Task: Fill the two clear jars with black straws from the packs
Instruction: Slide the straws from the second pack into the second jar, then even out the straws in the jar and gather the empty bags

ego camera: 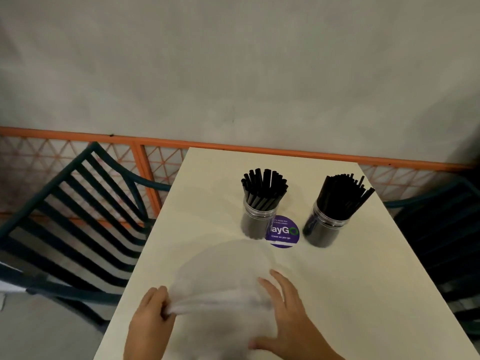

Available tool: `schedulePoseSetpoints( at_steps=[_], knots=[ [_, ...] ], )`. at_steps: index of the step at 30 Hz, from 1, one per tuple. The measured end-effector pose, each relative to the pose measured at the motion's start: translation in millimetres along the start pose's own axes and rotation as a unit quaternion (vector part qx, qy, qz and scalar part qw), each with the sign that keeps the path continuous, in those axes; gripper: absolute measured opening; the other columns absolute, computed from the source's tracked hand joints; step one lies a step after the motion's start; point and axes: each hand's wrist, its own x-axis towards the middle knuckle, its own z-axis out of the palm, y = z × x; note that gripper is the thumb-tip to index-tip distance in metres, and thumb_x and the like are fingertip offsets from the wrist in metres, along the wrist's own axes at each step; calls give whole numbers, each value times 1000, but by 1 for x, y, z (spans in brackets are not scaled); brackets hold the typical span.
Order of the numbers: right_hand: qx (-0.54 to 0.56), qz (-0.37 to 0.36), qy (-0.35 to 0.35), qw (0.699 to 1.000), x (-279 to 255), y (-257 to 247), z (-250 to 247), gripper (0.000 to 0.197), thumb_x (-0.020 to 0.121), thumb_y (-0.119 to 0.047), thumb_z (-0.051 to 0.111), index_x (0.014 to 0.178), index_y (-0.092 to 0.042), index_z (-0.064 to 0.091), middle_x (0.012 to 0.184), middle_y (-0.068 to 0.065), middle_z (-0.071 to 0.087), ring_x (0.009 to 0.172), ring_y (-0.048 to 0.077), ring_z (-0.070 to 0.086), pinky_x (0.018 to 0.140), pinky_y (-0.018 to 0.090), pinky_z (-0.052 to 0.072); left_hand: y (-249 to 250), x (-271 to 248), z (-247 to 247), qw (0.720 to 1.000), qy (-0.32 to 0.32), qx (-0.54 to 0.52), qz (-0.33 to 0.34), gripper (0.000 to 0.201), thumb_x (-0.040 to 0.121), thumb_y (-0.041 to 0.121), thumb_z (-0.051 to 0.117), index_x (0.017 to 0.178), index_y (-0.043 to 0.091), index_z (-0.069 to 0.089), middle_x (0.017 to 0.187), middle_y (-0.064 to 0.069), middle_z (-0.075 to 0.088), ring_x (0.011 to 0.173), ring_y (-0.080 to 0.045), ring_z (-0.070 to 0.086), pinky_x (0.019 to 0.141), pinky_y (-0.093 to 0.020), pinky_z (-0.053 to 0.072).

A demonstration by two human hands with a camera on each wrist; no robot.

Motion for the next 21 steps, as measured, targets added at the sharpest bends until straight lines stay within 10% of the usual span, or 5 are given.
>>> schedulePoseSetpoints(
  at_steps=[3,7,10,14,21],
  knots=[
    [-55,-10,-39,998,13,-12,12,67,72,-84,15,128,-65,-15,152,-11,-21,138,14,-27,112,36,-14,-27,-2,10,994,-101,35,-14,62,51,-12,78,71,24,32,71,8,32,62,-21,38,42,-20,28],
    [-143,90,-139,976,32,-10,45,45,93,-54,8,129,-52,34,134,-6,57,124,21,53,99,44,44,-19,1,-10,969,-241,49,-21,49,60,48,76,90,51,38,96,6,49,75,-8,53,63,-15,41],
    [-205,82,-157,963,36,-1,75,47,93,-50,12,115,-41,52,110,-7,70,103,20,66,89,46,47,-12,1,-5,972,-161,141,97,98,59,88,35,127,18,47,127,-11,50,108,-23,58,78,-31,52],
    [-215,100,-176,955,35,2,80,55,92,-48,3,114,-40,53,109,-7,70,105,20,64,90,47,40,-11,-7,37,925,-234,198,224,65,87,63,14,139,25,23,157,6,-3,144,-15,-6,114,-25,0],
    [-7,-20,-146,989,26,21,33,52,90,-59,26,114,-28,60,126,-6,58,128,4,42,114,31,27,-54,4,79,863,-212,310,337,45,96,43,9,111,24,47,157,6,-6,144,-12,-7,113,-31,11]
  ],
)
